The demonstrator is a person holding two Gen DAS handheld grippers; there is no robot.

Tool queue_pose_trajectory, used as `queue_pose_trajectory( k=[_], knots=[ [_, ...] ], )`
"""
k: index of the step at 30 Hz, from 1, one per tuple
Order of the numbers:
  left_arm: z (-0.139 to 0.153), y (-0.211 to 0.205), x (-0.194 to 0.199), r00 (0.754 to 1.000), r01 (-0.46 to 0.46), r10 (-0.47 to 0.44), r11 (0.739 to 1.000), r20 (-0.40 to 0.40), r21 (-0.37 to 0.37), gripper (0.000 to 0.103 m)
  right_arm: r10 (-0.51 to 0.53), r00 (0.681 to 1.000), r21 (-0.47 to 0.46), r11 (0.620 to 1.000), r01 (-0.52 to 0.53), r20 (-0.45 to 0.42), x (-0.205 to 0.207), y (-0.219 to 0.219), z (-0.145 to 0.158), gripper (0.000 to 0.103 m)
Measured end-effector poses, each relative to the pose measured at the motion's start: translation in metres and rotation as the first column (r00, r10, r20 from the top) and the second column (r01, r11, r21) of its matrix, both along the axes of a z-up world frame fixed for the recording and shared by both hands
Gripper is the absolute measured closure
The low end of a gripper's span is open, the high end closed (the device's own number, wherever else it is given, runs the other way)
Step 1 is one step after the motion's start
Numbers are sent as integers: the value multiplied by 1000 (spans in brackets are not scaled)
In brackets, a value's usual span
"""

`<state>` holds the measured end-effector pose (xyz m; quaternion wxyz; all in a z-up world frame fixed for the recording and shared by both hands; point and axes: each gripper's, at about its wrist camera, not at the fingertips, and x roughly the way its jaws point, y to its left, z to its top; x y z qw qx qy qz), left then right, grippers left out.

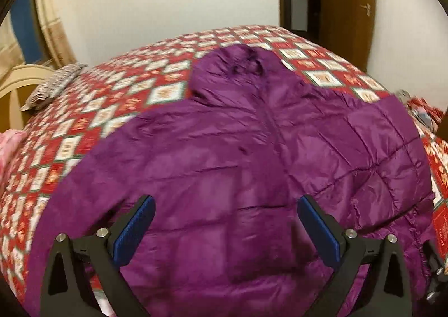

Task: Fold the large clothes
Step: 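Fold the held sleeve across the jacket body with the right tool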

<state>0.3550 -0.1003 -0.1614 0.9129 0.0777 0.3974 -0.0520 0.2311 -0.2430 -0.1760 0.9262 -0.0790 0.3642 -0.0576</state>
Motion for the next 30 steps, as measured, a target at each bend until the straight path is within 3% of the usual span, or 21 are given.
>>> queue_pose_trajectory(
  k=[1, 2, 3, 5, 12, 17, 22, 25, 26, 27, 28, 30],
  knots=[
    [-6, -4, 2, 1000, 9, -9, 1000, -6, 10, 34, -29, 1000, 41, 999, 29, -8, 1, -11, -3, 15],
    [-13, -8, 5, 999, 21, -20, 1000, -25, 15, 73, -48, 999, 72, 996, 49, -13, -1, -21, -6, 15],
    [-19, -9, 7, 998, 33, -33, 999, -53, -2, 88, -60, 998, 91, 994, 61, -15, -1, -27, -7, 15],
    [-19, -5, 3, 999, 33, -34, 999, -32, -37, 90, -75, 997, 118, 990, 78, -29, -3, -33, -15, 15],
    [10, 36, -20, 992, -15, 14, 1000, 126, 10, 93, -37, 998, 115, 992, 43, -54, -19, -12, -35, 15],
    [5, 75, -21, 989, -80, 77, 997, 125, 23, 93, -39, 998, 85, 995, 44, -51, -20, -9, -38, 15],
    [-20, 80, -24, 991, -108, 101, 991, 85, 75, 92, -21, 997, 95, 995, 27, -73, -18, -12, -38, 14],
    [-26, 79, -21, 991, -128, 122, 986, 60, 107, 78, 2, 994, 144, 989, 14, -112, -17, -19, -32, 15],
    [-24, 80, -20, 989, -143, 137, 983, 61, 111, 66, 7, 994, 171, 985, 13, -113, -17, -23, -24, 19],
    [-19, 82, -22, 984, -166, 157, 980, 87, 113, 51, 6, 996, 213, 977, 12, -88, -17, -29, -9, 31],
    [-14, 84, -24, 978, -185, 172, 976, 121, 113, 43, 1, 998, 232, 973, 14, -65, -16, -33, 5, 37],
    [0, 85, -28, 952, -246, 220, 964, 213, 105, 14, -5, 1000, 245, 970, 9, -17, -9, -40, 29, 40]
  ],
)
